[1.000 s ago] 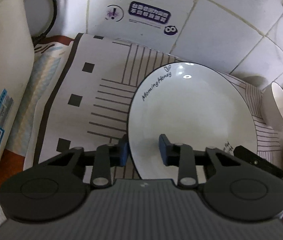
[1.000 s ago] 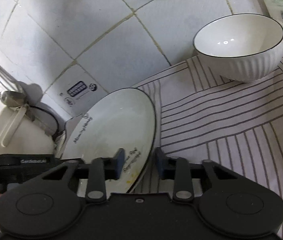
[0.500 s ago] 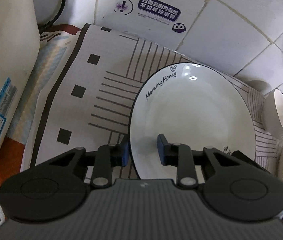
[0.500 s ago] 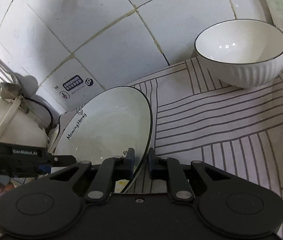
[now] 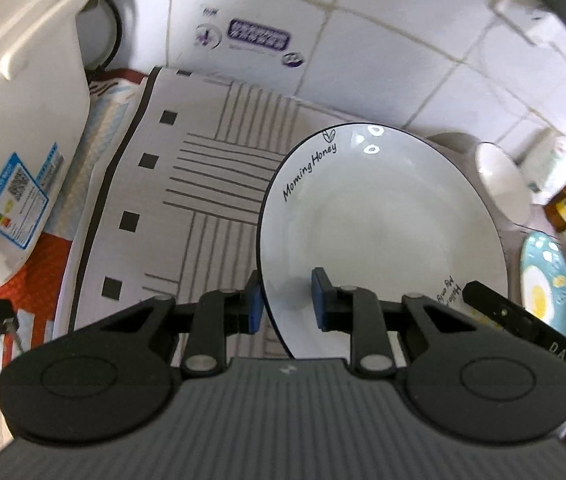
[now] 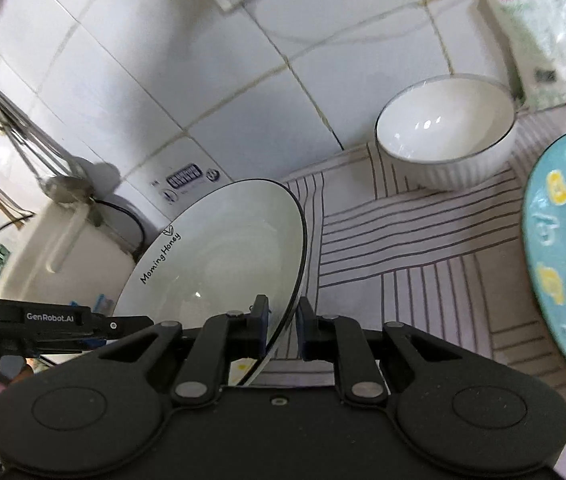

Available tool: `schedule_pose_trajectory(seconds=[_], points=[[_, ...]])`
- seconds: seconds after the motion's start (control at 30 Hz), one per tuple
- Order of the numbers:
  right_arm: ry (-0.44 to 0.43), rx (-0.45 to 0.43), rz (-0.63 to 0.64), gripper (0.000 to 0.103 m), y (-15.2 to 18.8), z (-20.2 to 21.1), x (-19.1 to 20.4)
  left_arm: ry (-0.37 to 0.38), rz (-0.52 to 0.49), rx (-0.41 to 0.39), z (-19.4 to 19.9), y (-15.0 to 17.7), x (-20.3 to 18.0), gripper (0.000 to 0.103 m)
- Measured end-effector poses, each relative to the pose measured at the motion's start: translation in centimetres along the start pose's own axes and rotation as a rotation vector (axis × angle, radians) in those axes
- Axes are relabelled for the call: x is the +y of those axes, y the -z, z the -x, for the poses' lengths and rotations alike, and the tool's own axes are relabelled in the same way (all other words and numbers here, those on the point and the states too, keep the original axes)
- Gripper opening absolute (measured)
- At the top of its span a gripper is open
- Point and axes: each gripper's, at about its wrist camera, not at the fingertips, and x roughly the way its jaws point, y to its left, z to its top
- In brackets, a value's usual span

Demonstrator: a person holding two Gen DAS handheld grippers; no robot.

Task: Organize plates and bowls
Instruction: 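Lift the white plate and carry it toward the egg plate stack, then lower the white plate onto the egg plate stack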

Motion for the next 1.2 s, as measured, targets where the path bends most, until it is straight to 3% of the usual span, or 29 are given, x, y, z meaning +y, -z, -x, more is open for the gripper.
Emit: schedule_pose_trajectory(seconds=[0.3,0.6,0.87,1.2], points=[[0.012,-0.049,0.010,0.019,-0.2,7.7,0.5,0.040,-0.056,-0.025,5.2,2.3,-5.2,0.023],[0.063,-0.126,-0.012,0.019,0.3,14.6,-1.1,0.105,-0.134,-0.038,7.7,4.1,-11.0,0.023],[0.120,-0.139,-0.047,0.019,0.8,18.5,-4.3,0.149,-0.192,-0.012,6.8,4.9,-15.8,0.023],[0.179,-0.170,-0.101,0.019,0.3,21.0,-8.6,0.177,-0.231,0.063,3.0,5.2,-20.8,0.023]])
